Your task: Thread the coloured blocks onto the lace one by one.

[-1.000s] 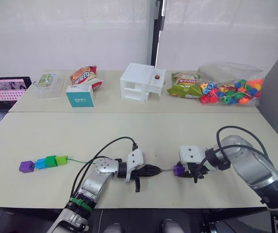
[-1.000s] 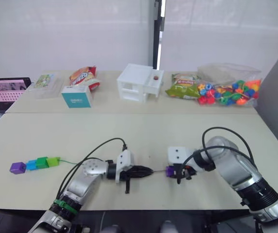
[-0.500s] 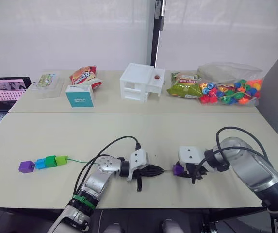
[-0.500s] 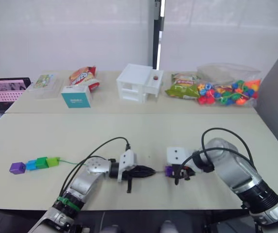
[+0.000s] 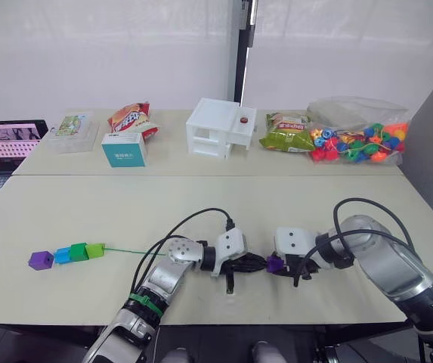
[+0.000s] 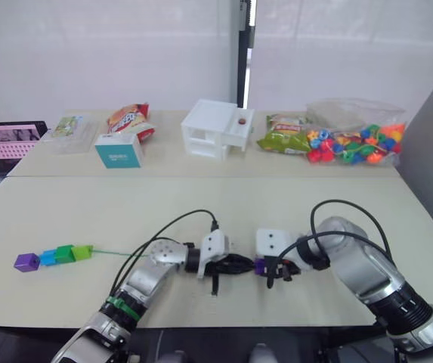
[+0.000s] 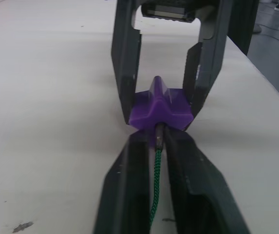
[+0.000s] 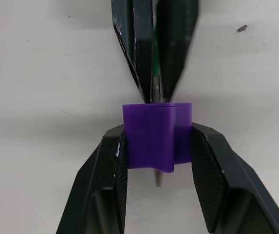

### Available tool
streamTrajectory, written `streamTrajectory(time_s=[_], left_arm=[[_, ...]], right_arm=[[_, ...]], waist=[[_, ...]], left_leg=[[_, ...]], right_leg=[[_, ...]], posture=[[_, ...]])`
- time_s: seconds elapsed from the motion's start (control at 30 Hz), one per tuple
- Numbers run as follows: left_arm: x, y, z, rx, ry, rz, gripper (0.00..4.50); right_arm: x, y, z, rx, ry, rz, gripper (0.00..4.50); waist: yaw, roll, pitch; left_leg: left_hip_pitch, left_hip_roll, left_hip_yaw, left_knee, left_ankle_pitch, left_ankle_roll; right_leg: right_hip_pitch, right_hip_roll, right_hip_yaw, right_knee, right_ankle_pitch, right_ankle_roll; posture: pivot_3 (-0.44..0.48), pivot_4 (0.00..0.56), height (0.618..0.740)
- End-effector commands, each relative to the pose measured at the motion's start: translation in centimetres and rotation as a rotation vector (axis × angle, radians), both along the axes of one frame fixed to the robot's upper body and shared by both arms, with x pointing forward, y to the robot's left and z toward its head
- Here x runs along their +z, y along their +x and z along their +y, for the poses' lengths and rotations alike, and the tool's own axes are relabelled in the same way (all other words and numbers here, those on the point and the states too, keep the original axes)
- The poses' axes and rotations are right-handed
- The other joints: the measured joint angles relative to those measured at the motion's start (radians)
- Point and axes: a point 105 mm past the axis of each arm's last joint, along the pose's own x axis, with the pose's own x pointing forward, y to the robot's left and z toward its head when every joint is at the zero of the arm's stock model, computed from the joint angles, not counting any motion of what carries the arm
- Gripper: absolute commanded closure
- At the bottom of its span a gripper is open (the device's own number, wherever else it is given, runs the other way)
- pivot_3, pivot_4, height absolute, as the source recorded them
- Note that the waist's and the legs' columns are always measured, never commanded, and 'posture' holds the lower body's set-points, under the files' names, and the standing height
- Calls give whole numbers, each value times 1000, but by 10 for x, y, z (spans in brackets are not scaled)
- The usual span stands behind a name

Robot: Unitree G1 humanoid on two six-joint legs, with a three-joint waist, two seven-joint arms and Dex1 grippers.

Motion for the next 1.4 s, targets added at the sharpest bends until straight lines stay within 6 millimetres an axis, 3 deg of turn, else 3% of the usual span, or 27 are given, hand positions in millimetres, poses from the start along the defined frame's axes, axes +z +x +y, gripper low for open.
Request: streamTrajectory(time_s=[0.03, 0.13, 0.3, 0.43, 0.73, 0.77, 1.07, 1.4], left_arm=[[10, -3, 3, -22, -4, -38, 2474], [9, -4, 13, -23, 28, -57, 1505], [9, -6, 30, -16, 87, -90, 1478], [9, -9, 33, -22, 97, -96, 1478], [5, -4, 23, -25, 115, -97, 4359], [5, -4, 23, -25, 116, -97, 4500], [8, -2, 16, -26, 91, -89, 4500], [6, 1, 14, -34, 115, -88, 4500]], right_arm=[[0, -5, 7, 31, 12, 3, 3181], [-1, -5, 8, 30, 13, 4, 3181], [-4, -4, 10, 33, 17, 4, 3181], [-4, -4, 13, 38, 23, 2, 3181], [-3, -4, 16, 46, 29, -4, 3181], [-3, -4, 16, 46, 29, -4, 3181], [-3, -5, 18, 43, 33, -6, 3181], [-6, -10, 41, 58, 73, 2, 3181]], waist=[[-1, 0, 0], [-2, 0, 0], [-2, 0, 0], [-2, 0, 0], [-2, 0, 0], [-3, 0, 0], [-3, 0, 0], [-7, 0, 0]], left_leg=[[0, 0, 0, 0, 0, 0], [0, 0, 0, 0, 0, 0], [0, 0, 0, 0, 0, 0], [0, 0, 0, 0, 0, 0], [0, 0, 0, 0, 0, 0], [0, 0, 0, 0, 0, 0], [0, 0, 0, 0, 0, 0], [1, 0, 0, 0, 0, 0]], right_leg=[[0, 0, 0, 0, 0, 0], [-1, 0, 0, 0, 0, 0], [-1, 0, 0, 0, 0, 0], [0, 0, 0, 0, 0, 0], [0, 0, 0, 0, 0, 0], [0, 0, 0, 0, 0, 0], [0, 0, 0, 1, 0, 0], [0, 1, 0, 1, 0, 0]], posture=[[0, 150, 740], [0, 150, 740], [0, 150, 740], [0, 150, 740], [0, 150, 740], [0, 150, 740], [0, 150, 740], [0, 150, 740]])
